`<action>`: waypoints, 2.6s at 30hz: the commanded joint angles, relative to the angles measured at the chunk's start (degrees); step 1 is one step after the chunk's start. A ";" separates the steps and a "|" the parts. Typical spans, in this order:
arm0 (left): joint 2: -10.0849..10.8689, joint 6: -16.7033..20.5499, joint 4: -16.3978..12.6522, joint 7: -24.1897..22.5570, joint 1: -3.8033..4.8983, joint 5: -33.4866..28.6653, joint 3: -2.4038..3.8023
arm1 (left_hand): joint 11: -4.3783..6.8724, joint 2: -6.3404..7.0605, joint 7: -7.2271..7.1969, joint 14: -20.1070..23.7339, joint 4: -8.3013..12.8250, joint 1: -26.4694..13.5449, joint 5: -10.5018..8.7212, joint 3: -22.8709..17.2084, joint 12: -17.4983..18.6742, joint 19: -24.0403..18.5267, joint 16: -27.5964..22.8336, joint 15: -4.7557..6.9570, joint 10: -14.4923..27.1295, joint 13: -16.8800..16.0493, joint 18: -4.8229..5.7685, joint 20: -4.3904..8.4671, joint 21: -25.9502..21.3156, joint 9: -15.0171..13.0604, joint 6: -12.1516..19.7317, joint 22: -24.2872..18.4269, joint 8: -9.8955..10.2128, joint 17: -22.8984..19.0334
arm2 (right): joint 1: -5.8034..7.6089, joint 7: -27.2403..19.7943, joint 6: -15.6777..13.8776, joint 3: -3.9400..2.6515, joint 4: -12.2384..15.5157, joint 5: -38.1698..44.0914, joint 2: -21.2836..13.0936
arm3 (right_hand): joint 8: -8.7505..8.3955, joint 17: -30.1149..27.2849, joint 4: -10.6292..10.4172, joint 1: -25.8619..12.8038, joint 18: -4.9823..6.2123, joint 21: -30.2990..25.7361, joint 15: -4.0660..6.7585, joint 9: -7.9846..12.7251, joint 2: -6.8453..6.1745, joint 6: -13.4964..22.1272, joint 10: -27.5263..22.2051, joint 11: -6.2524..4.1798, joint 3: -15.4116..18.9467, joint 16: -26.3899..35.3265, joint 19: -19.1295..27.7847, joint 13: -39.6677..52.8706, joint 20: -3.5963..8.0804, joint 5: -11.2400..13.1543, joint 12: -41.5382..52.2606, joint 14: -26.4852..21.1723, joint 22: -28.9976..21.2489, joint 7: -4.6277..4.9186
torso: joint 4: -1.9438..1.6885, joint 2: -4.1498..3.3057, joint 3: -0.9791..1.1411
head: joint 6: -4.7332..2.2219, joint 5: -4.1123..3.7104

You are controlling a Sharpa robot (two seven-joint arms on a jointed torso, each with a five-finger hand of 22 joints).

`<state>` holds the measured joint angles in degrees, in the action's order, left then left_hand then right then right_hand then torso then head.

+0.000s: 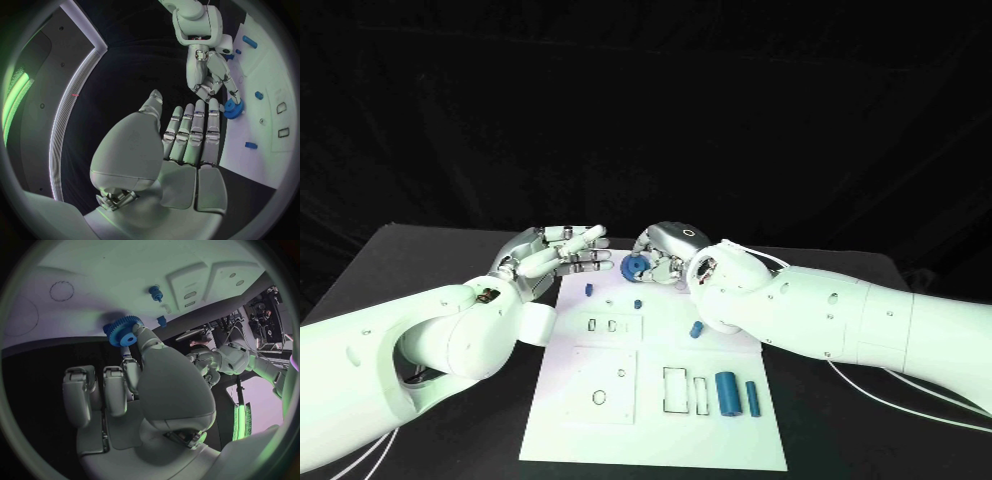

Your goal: Assemble the parts on the task board

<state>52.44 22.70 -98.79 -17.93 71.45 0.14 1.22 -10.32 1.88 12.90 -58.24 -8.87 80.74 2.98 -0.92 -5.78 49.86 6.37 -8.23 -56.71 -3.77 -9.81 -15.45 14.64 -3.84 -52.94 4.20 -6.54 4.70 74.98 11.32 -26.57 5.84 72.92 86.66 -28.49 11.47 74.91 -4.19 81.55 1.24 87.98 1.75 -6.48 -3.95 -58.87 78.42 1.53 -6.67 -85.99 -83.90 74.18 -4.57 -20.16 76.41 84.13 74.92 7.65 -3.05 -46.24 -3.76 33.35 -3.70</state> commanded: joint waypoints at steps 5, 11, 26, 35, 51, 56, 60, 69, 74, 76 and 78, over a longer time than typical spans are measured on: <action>-0.06 -0.78 -0.14 -0.40 0.07 -0.10 0.05 | -0.26 -0.59 0.27 0.06 -0.03 -0.01 -0.04 0.27 0.31 0.43 -0.19 -0.34 0.04 -0.02 -0.83 -0.12 -0.11 0.01 -0.28 -0.06 0.35 -0.05 | -0.19 -0.21 3.21 0.16 0.03 0.52 0.15 | 0.30 6.23 -0.15 -0.53 -0.53 0.22 0.32 -1.35 0.07 -1.68 0.17 0.30 -0.31 -0.18 -4.16 0.04 0.29 -0.20 0.09 4.00 12.63 -1.11 | 0.11 -0.03 0.05 | 0.18 0.09; -0.08 -0.77 -0.11 -0.39 0.07 -0.10 0.05 | -0.26 -0.59 0.27 0.06 -0.03 -0.01 -0.04 0.27 0.31 0.43 -0.19 -0.34 0.04 -0.02 -0.83 -0.12 -0.11 0.01 -0.28 -0.06 0.35 -0.05 | -0.24 -0.22 3.97 0.23 -0.24 0.41 0.48 | 0.21 6.27 -0.27 -0.83 -0.53 0.22 0.28 -1.36 -0.11 -1.61 0.11 0.34 -0.45 -0.20 -4.16 0.00 0.27 -0.11 0.03 4.01 12.63 -1.08 | 0.07 0.00 0.05 | 0.20 0.11; -0.11 -0.75 -0.02 -0.31 0.08 -0.10 0.05 | -0.26 -0.59 0.27 0.06 -0.03 -0.01 -0.04 0.27 0.31 0.43 -0.19 -0.34 0.04 -0.02 -0.83 -0.12 -0.11 0.01 -0.28 -0.06 0.35 -0.05 | -0.33 0.89 3.80 0.32 -1.55 0.49 1.26 | -3.57 6.32 -1.36 -3.22 -0.34 -0.35 -1.13 -0.32 -2.01 3.84 -2.87 2.10 -1.70 -0.21 -3.60 -2.87 -0.83 0.90 -2.85 3.99 12.00 0.99 | 0.04 0.01 0.00 | 0.22 0.17; -0.06 -0.77 -0.03 -0.25 0.08 -0.10 0.05 | -0.29 -0.57 0.31 0.05 -0.01 -0.03 -0.03 0.35 0.39 0.47 -0.29 -0.36 0.06 -0.01 -0.83 -0.12 -0.15 0.01 -0.27 -0.10 0.43 -0.06 | -0.33 0.89 3.77 0.32 -1.62 0.30 1.46 | -5.79 6.44 -1.76 -3.88 -0.27 -0.57 -1.95 0.17 -2.69 6.73 -4.00 3.00 -1.86 -0.28 -3.41 -3.87 -1.65 2.41 -3.75 3.99 11.80 1.90 | 0.03 0.01 0.03 | 0.14 0.21; 0.06 -0.72 -0.06 -0.10 0.08 -0.10 0.05 | -0.29 -0.57 0.31 0.05 -0.01 -0.03 -0.03 0.35 0.39 0.47 -0.29 -0.36 0.06 -0.01 -0.83 -0.12 -0.15 0.01 -0.27 -0.10 0.43 -0.06 | -0.33 -0.17 6.76 0.32 -0.83 -2.77 0.57 | -4.58 7.08 -6.58 -10.66 -0.40 -0.22 -1.42 -1.07 -1.32 2.26 -1.68 2.20 -0.91 -0.60 -3.84 -0.98 -1.45 -1.49 -0.81 4.11 12.37 0.78 | 0.11 -0.02 0.08 | 0.15 0.40; 0.06 -0.67 -0.06 -0.03 0.08 -0.10 0.05 | -0.31 -0.58 0.33 0.05 0.00 -0.05 -0.03 0.38 0.44 0.49 -0.35 -0.37 0.07 -0.01 -0.83 -0.12 -0.17 0.02 -0.26 -0.12 0.48 -0.07 | -0.33 0.74 7.27 0.32 -0.91 -3.26 0.43 | -4.87 7.20 -8.96 -13.43 -0.41 -0.23 -1.29 -1.16 -0.16 2.16 -1.62 2.09 -0.82 -0.66 -3.86 -0.81 -1.28 -2.81 -0.62 4.14 12.41 0.65 | 0.07 -0.01 0.07 | 0.17 0.40; 0.08 -0.66 -0.05 -0.01 0.08 -0.10 0.05 | -0.31 -0.59 0.33 0.05 0.00 -0.05 -0.03 0.38 0.44 0.50 -0.35 -0.38 0.07 -0.01 -0.83 -0.12 -0.17 0.02 -0.26 -0.12 0.48 -0.07 | -0.33 1.56 6.71 0.32 -0.92 -3.37 0.13 | -4.96 7.26 -9.13 -13.63 -0.41 -0.23 -1.29 -1.15 -0.23 2.26 -1.64 2.10 -0.76 -0.69 -3.86 -0.81 -1.27 -2.87 -0.62 4.15 12.41 0.67 | 0.10 -0.01 0.06 | 0.17 0.39; 0.04 -0.74 -0.07 -0.01 0.08 -0.10 0.05 | -0.31 -0.60 0.33 0.05 0.00 -0.05 -0.03 0.38 0.45 0.50 -0.36 -0.38 0.08 -0.01 -0.83 -0.11 -0.18 0.02 -0.25 -0.12 0.49 -0.07 | -0.38 1.71 4.29 0.31 0.95 -2.91 -1.81 | -5.20 7.37 -8.58 -12.81 -0.44 -0.14 -1.29 -1.17 -0.82 2.42 -1.48 2.10 -1.03 -0.74 -3.96 -0.52 -1.25 -3.34 -0.37 4.17 12.54 0.71 | 0.14 0.01 0.10 | 0.06 0.49; 0.31 -0.66 -0.09 -0.02 0.08 -0.10 0.05 | -0.31 -0.60 0.33 0.05 0.00 -0.05 -0.03 0.38 0.45 0.50 -0.36 -0.38 0.08 -0.01 -0.83 -0.11 -0.18 0.02 -0.25 -0.12 0.49 -0.07 | -0.34 1.74 2.33 0.19 4.33 -2.76 -4.71 | -5.23 7.42 -8.39 -12.53 -0.47 -0.07 -1.28 -1.19 -0.96 2.39 -1.36 2.09 -1.15 -0.76 -4.03 -0.38 -1.25 -3.46 -0.24 4.19 12.63 0.69 | 0.38 0.01 0.10 | -0.04 0.54; 0.40 -0.67 -0.10 -0.03 0.08 -0.10 0.05 | -0.31 -0.60 0.33 0.05 0.00 -0.05 -0.03 0.38 0.45 0.50 -0.36 -0.38 0.08 -0.01 -0.83 -0.11 -0.18 0.02 -0.25 -0.12 0.49 -0.07 | -0.23 1.59 1.22 0.05 6.24 -3.03 -6.50 | -5.27 7.38 -8.11 -12.10 -0.50 0.02 -1.27 -1.24 -1.17 2.30 -1.31 2.07 -1.35 -0.75 -4.13 -0.33 -1.23 -3.58 -0.19 4.18 12.74 0.68 | 0.50 0.06 0.17 | -0.21 0.60; 0.51 -0.67 -0.11 -0.03 0.08 -0.10 0.05 | -0.31 -0.60 0.33 0.05 0.00 -0.05 -0.03 0.38 0.45 0.50 -0.36 -0.38 0.08 -0.01 -0.83 -0.11 -0.18 0.02 -0.25 -0.12 0.49 -0.07 | -0.07 1.35 0.47 -0.10 8.03 -3.58 -8.25 | -5.30 7.35 -7.78 -11.59 -0.51 0.03 -1.25 -1.28 -1.37 2.20 -1.28 2.05 -1.60 -0.73 -4.14 -0.29 -1.22 -3.66 -0.17 4.17 12.77 0.65 | 0.61 0.10 0.19 | -0.31 0.61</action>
<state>52.96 22.72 -98.76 -17.71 71.45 0.12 1.22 -10.32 1.88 12.90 -58.25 -8.88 80.74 2.98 -0.92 -5.51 50.06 6.37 -8.23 -56.71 -3.77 -9.81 -15.65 14.64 -3.84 -52.94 4.16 -6.30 4.72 74.79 12.77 -23.39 5.82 80.04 83.38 -36.17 6.39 74.92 -12.21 69.64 1.26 87.69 0.21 -7.69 -5.27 -56.69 76.59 3.56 -8.28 -86.43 -84.01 73.85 -6.13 -23.64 75.91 84.02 74.91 8.21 -2.66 -46.21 -3.64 33.17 -3.11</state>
